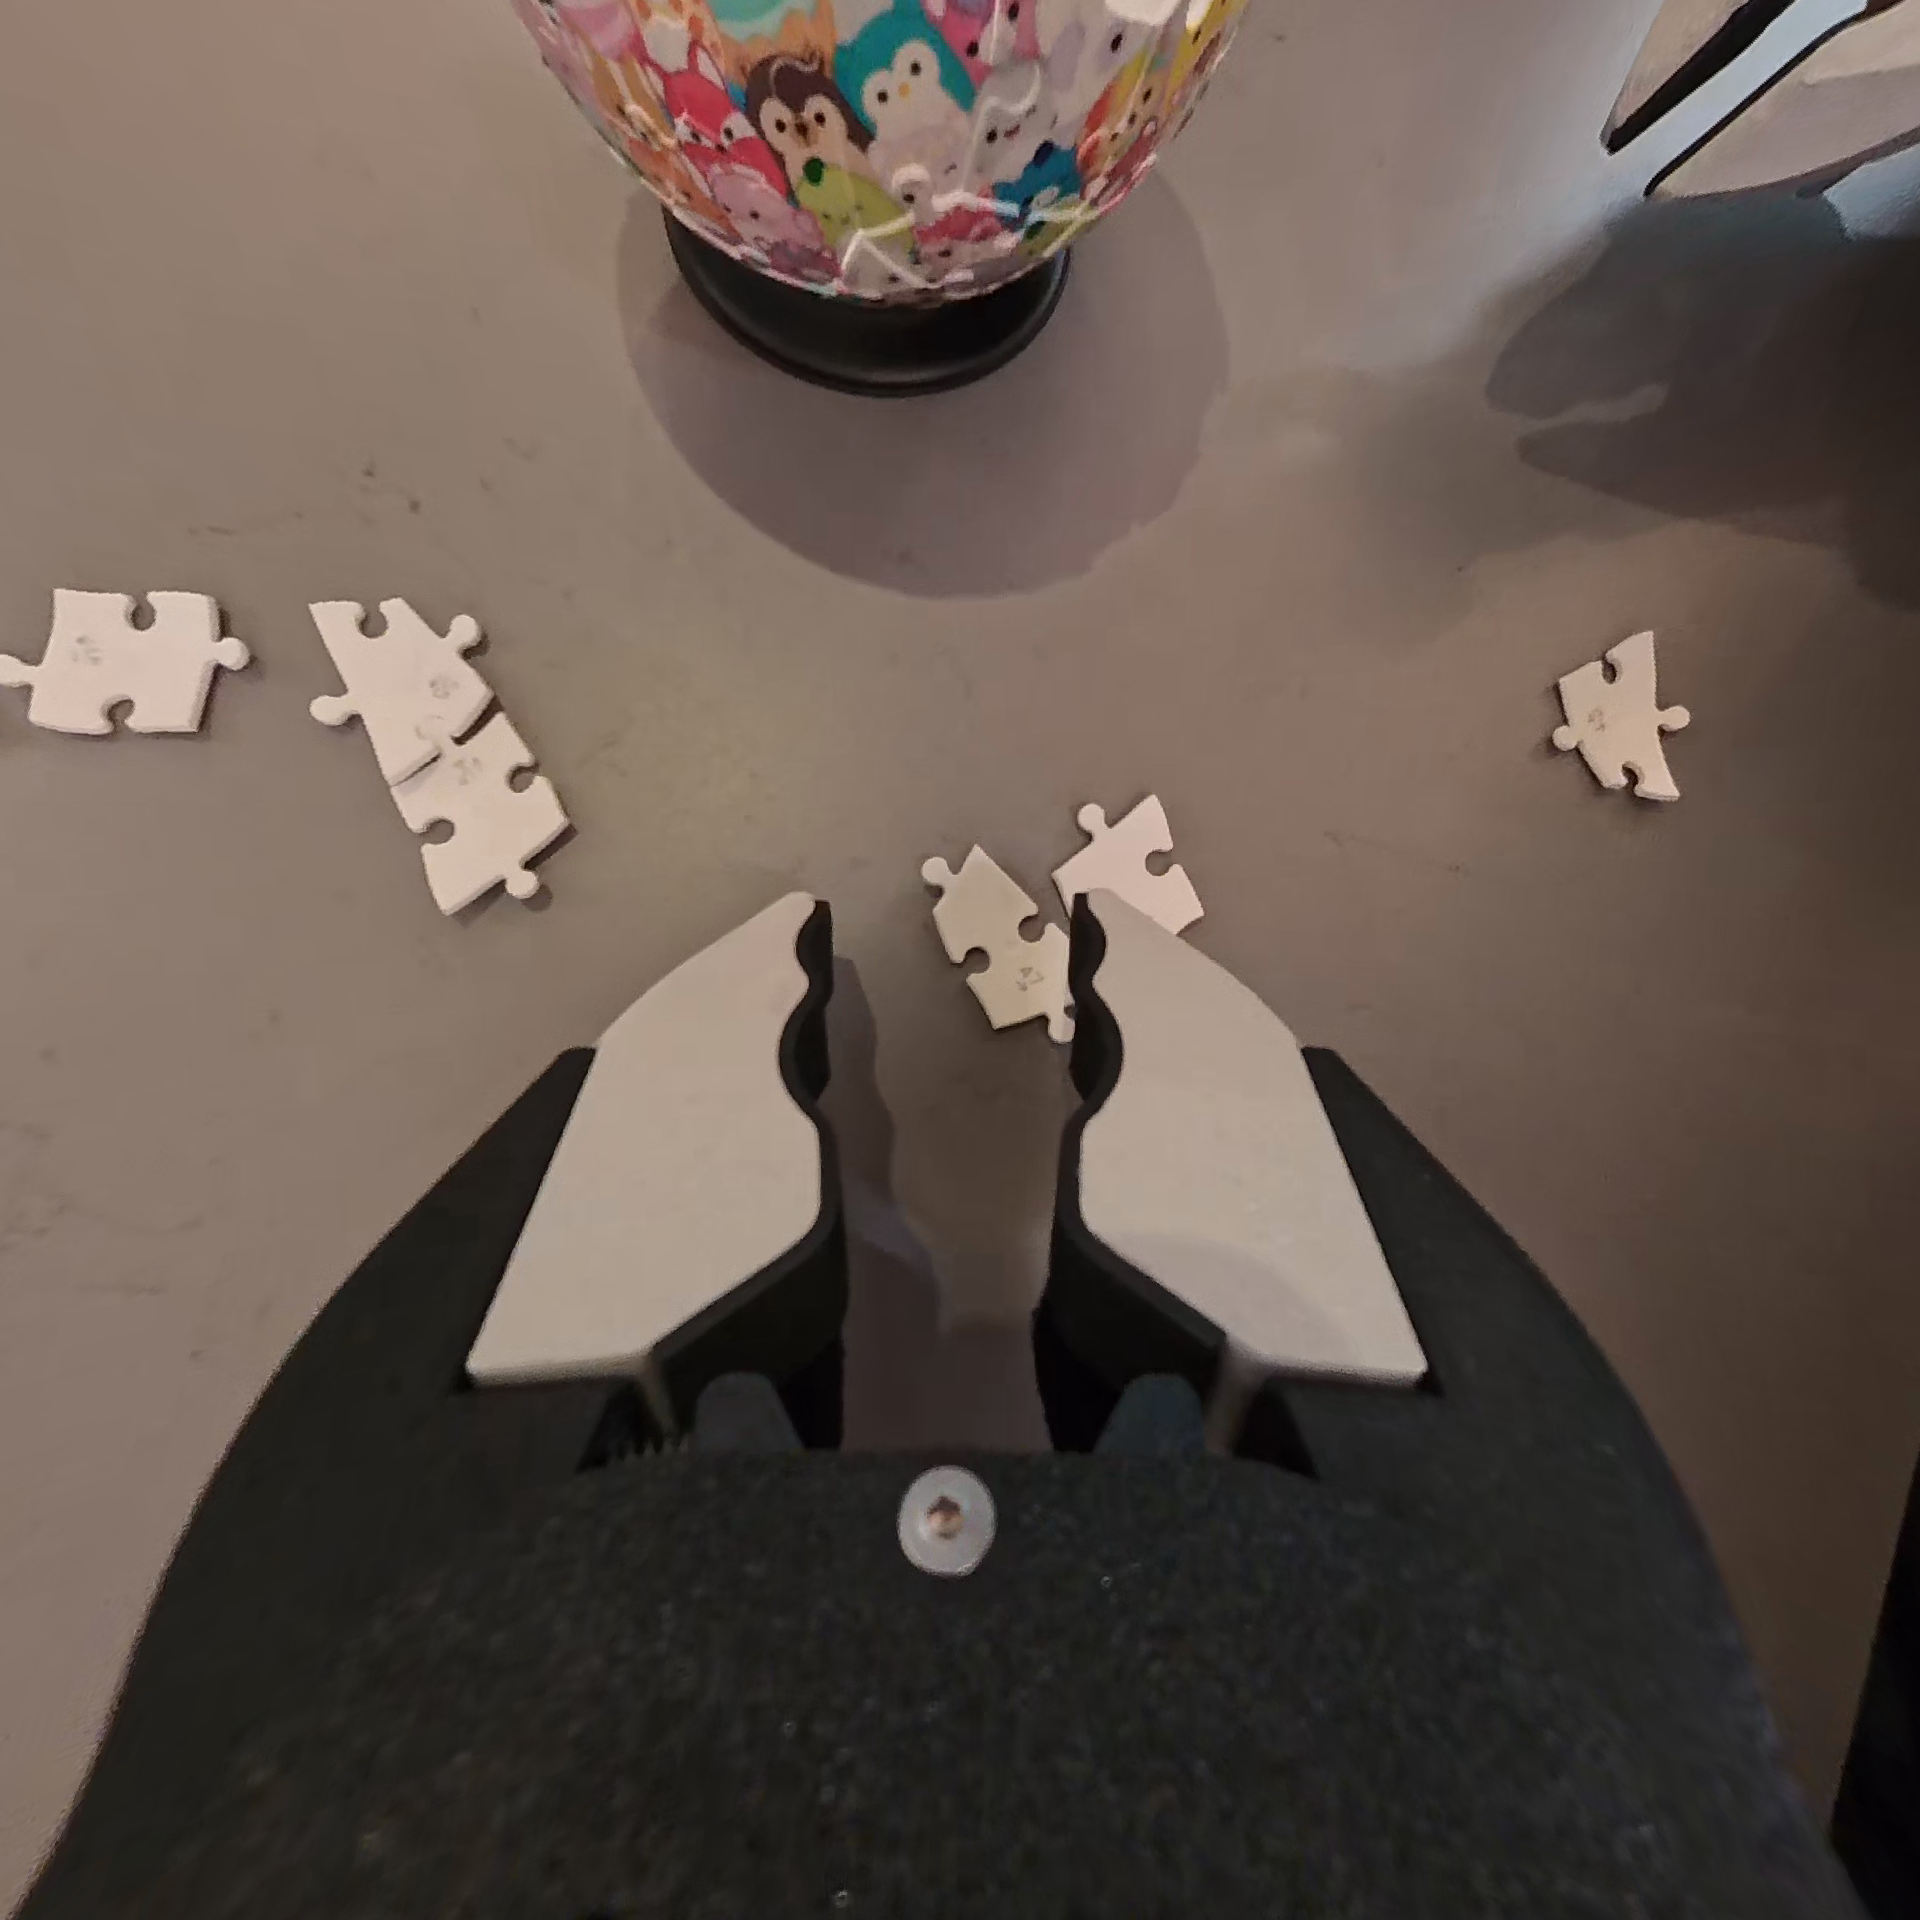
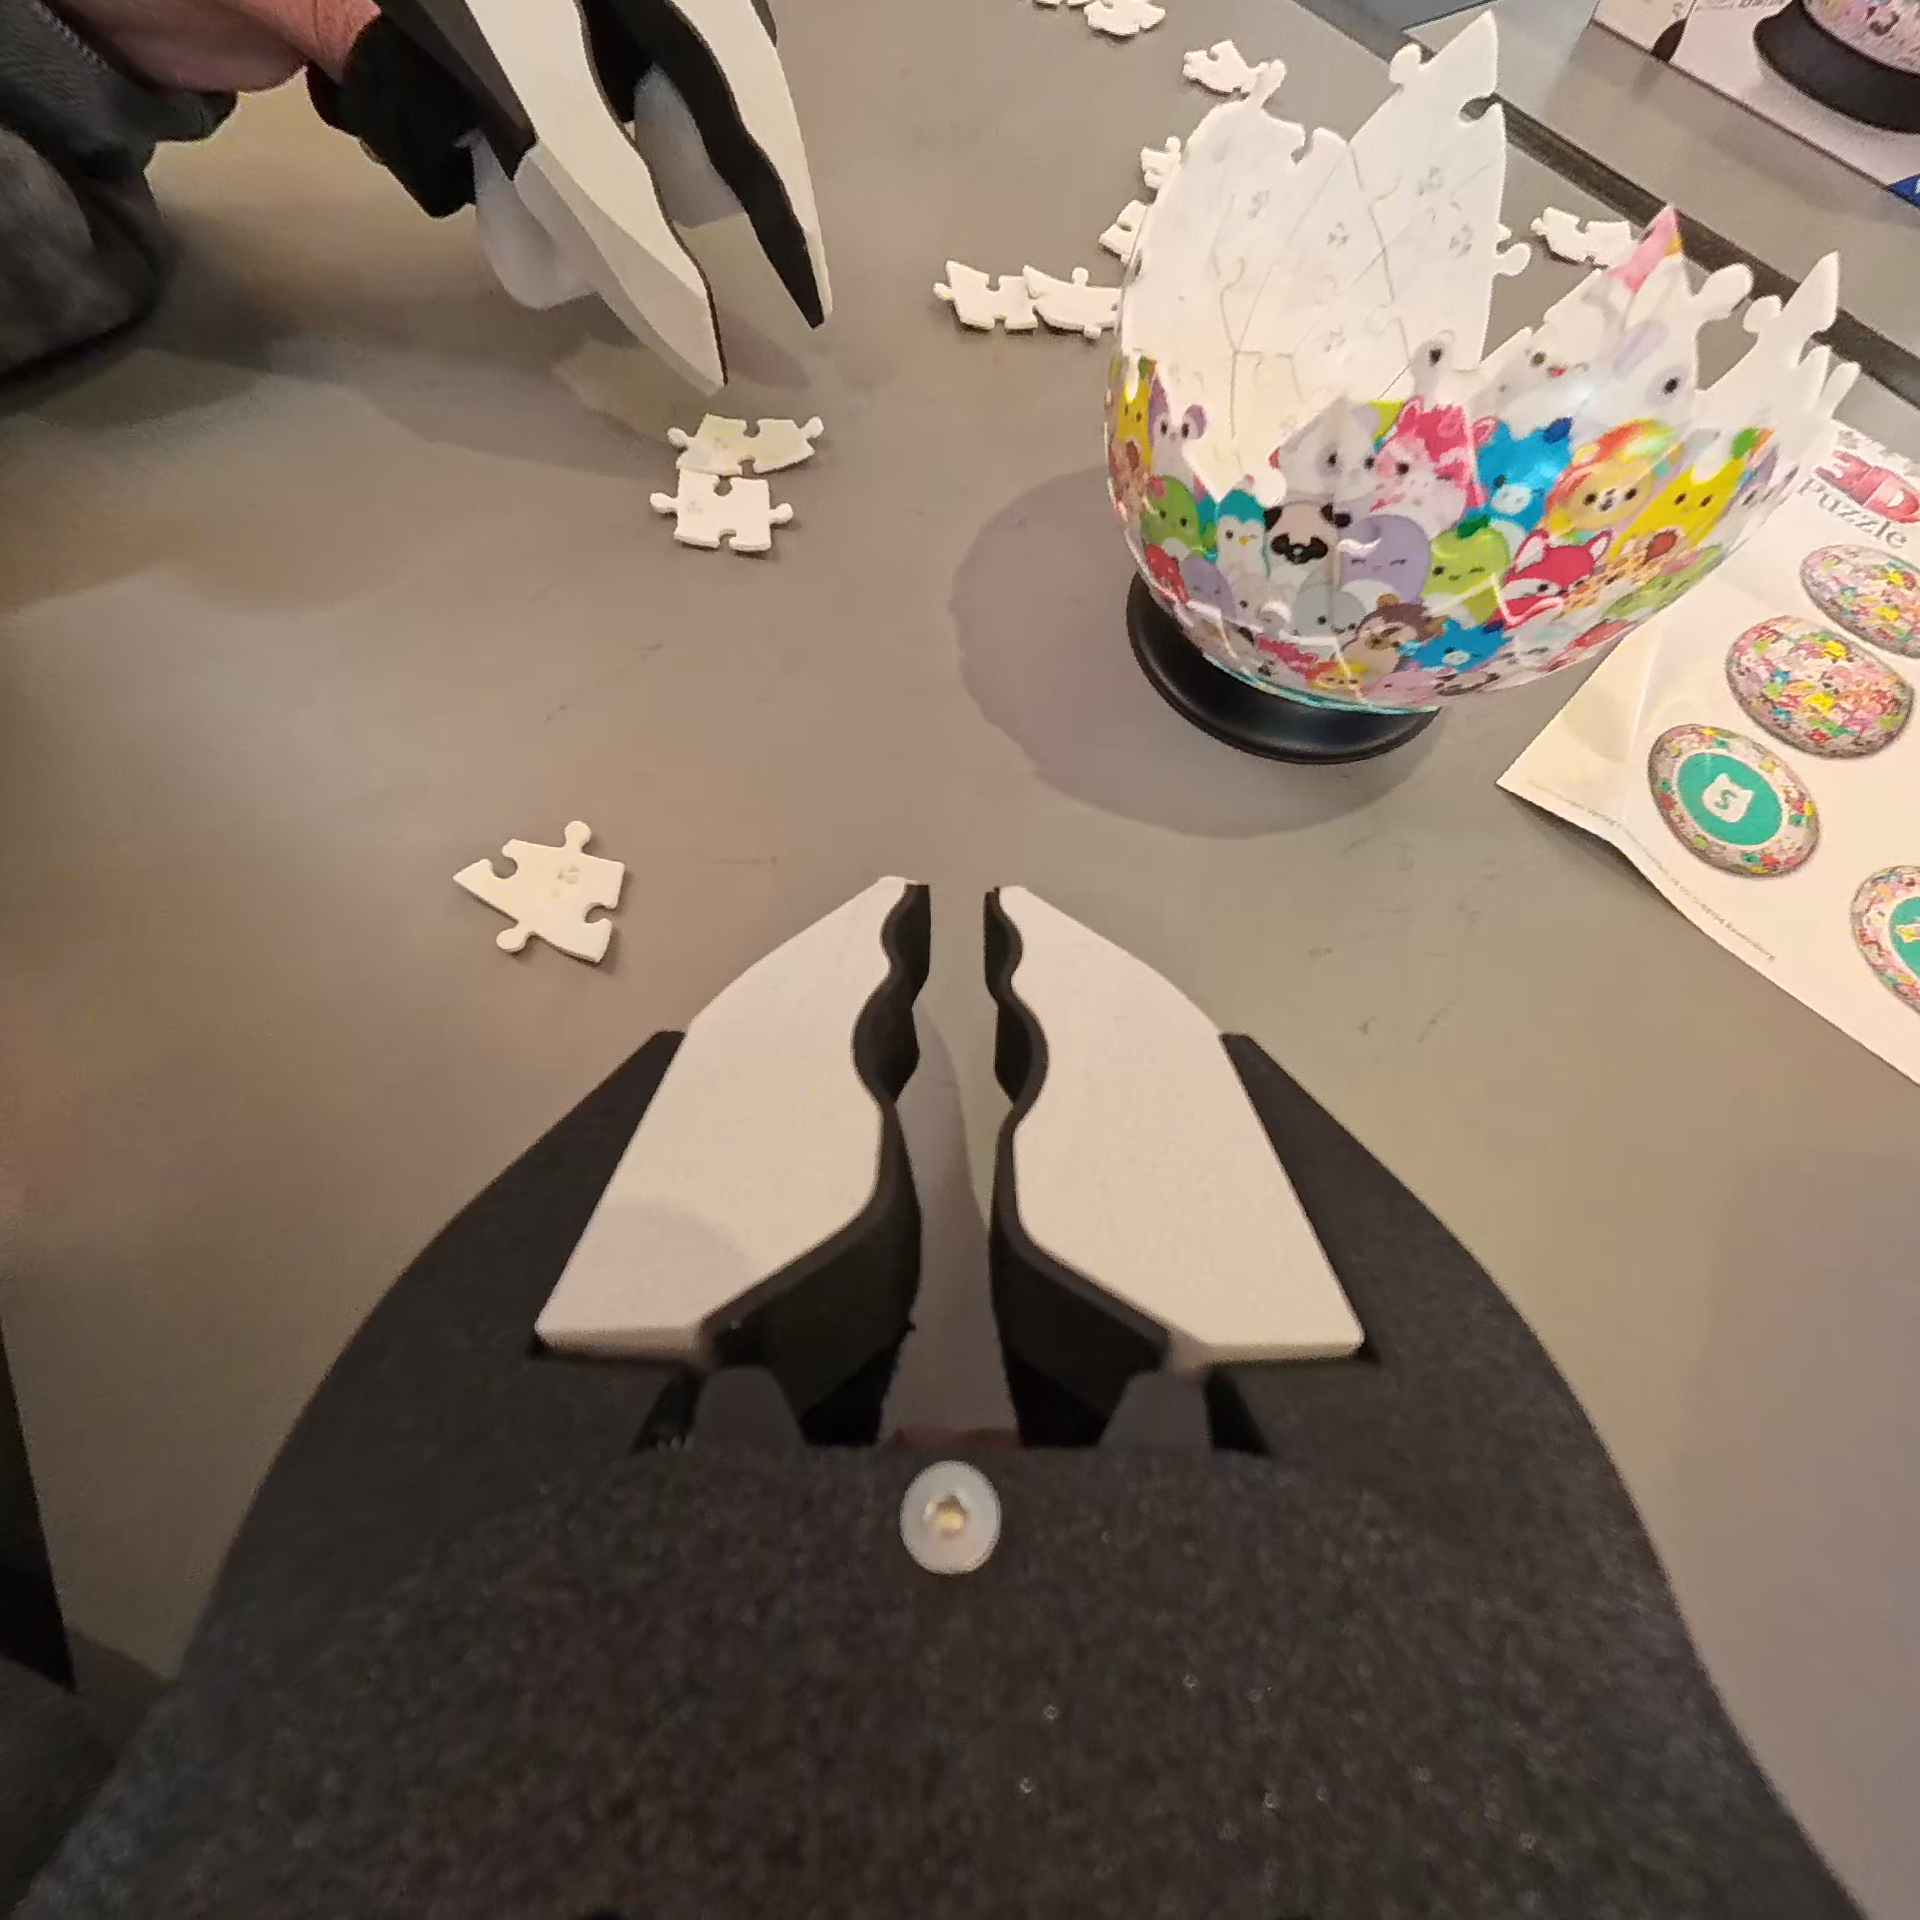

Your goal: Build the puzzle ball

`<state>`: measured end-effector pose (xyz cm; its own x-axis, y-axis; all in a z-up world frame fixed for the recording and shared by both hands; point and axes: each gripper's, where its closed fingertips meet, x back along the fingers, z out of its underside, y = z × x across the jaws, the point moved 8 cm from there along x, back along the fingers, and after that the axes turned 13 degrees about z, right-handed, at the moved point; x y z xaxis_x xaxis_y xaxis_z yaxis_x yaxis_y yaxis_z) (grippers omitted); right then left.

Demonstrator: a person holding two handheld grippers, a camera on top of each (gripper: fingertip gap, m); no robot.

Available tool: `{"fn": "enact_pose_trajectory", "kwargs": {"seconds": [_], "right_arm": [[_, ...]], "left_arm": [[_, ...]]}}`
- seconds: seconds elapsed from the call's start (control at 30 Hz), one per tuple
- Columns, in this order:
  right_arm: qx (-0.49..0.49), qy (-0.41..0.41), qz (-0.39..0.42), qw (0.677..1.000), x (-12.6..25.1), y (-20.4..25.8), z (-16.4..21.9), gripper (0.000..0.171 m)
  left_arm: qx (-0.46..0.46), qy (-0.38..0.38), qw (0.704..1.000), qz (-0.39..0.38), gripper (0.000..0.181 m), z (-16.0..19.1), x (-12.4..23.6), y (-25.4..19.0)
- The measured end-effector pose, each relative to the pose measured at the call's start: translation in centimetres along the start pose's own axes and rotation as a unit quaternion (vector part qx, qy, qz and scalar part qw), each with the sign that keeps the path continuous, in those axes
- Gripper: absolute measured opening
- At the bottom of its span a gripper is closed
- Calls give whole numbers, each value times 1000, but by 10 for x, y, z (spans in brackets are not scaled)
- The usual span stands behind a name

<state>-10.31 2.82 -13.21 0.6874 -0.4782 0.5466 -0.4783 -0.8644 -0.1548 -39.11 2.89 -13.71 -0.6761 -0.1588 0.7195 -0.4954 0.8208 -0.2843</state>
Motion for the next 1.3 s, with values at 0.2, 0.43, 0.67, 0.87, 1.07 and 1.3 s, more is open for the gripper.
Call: {"fn": "enact_pose_trajectory", "kwargs": {"seconds": [0.2, 0.43, 0.67, 0.87, 1.07, 1.3], "right_arm": [[-2, -2, 0, 1000, 1, -1, 0, 10], [-19, -7, 7, 1000, 3, -8, 2, 10], [-36, -8, 23, 999, 9, -22, 9, 15], [-88, -26, 83, 992, 34, -35, 20, 33], [-100, -45, 140, 984, 61, -31, 35, 53], [-60, -68, 135, 987, 72, -11, 19, 55]], "left_arm": [[0, -5, 1000, -3, 43, -2, 0, -2], [20, -17, 999, 24, 43, 8, 14, -18], [11, -39, 999, 13, 54, 19, -1, -54], [24, -106, 992, -59, 61, 14, 0, -74], [9, -188, 970, -152, 65, 32, 22, -88], [-4, -200, 973, -115, 75, -3, 31, -93]]}}
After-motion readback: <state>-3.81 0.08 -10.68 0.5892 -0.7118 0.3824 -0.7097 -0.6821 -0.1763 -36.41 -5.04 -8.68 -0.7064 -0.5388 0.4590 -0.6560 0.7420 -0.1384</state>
